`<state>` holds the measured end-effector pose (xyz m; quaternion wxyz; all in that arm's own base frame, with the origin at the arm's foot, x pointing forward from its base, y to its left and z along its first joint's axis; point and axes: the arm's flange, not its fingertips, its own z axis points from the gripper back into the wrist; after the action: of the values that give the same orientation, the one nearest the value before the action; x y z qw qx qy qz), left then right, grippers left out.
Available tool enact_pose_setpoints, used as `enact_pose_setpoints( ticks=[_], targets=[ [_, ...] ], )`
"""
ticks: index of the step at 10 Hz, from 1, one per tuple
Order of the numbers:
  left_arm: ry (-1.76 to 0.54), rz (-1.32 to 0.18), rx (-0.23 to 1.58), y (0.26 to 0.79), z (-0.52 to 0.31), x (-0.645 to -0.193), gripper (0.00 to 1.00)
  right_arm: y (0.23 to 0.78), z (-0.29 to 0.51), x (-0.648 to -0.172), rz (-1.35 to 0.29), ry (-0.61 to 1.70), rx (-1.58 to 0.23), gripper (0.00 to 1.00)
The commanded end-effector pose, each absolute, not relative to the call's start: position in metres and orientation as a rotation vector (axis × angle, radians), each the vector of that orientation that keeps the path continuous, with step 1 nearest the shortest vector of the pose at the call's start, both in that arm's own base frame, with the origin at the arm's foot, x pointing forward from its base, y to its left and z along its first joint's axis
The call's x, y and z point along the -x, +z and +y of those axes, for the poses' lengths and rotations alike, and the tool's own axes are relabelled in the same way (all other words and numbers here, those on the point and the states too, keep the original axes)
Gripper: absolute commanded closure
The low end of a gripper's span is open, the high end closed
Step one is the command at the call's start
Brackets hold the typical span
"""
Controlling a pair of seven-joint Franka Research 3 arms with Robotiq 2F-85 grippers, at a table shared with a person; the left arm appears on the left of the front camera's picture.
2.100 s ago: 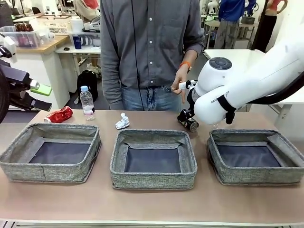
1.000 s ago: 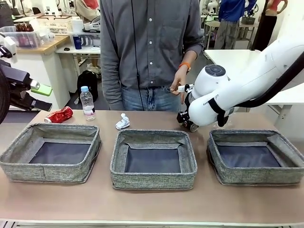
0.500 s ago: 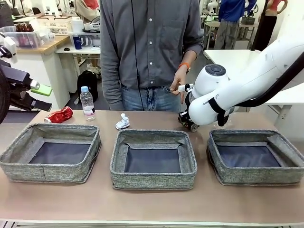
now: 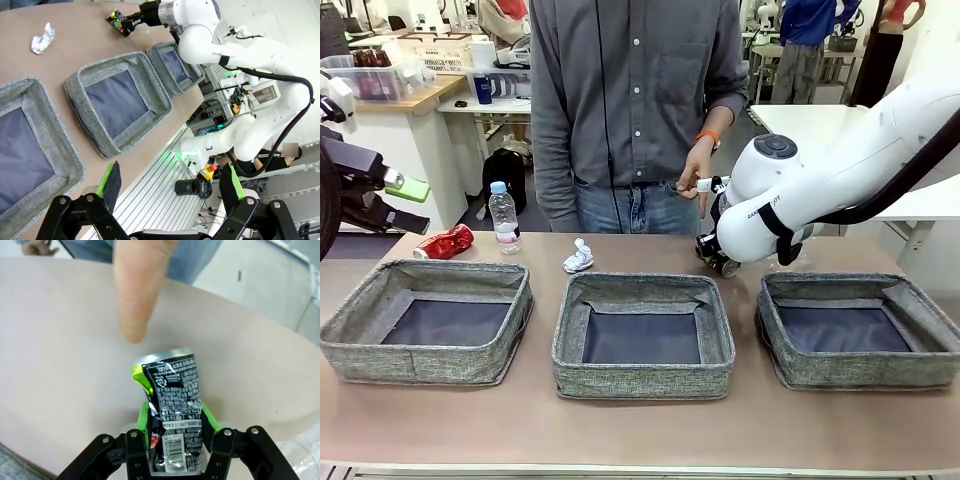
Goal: Sort the waste into the appropriate baskets.
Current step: Pick up the waste item pointed out by the person.
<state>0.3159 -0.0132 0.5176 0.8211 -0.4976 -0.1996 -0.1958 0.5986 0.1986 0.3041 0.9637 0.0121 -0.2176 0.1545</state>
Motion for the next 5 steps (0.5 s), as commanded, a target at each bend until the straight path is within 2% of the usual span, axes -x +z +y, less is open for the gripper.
enact_pose_setpoints(
  ticks=[1,3,4,5],
  targets=[
    [-0.433,-0.446,1.076,0.519,-0.015,-0.317,0.0,0.33,0.177,-0.587,-0.39,0.28,-0.013,1.0],
    [-0.433,-0.446,1.076,0.519,-0.015,-0.317,0.0,0.39,0.142,-0.56,-0.361,0.217,-0.059,1.0],
    [-0.433,-0.446,1.076,0.519,-0.015,-0.317,0.0,0.422,0.13,-0.544,-0.407,0.205,-0.104,1.0],
    [-0.433,-0.446,1.076,0.519,-0.015,-0.317,0.0,0.45,0.12,-0.527,-0.356,0.17,-0.122,1.0]
  ],
)
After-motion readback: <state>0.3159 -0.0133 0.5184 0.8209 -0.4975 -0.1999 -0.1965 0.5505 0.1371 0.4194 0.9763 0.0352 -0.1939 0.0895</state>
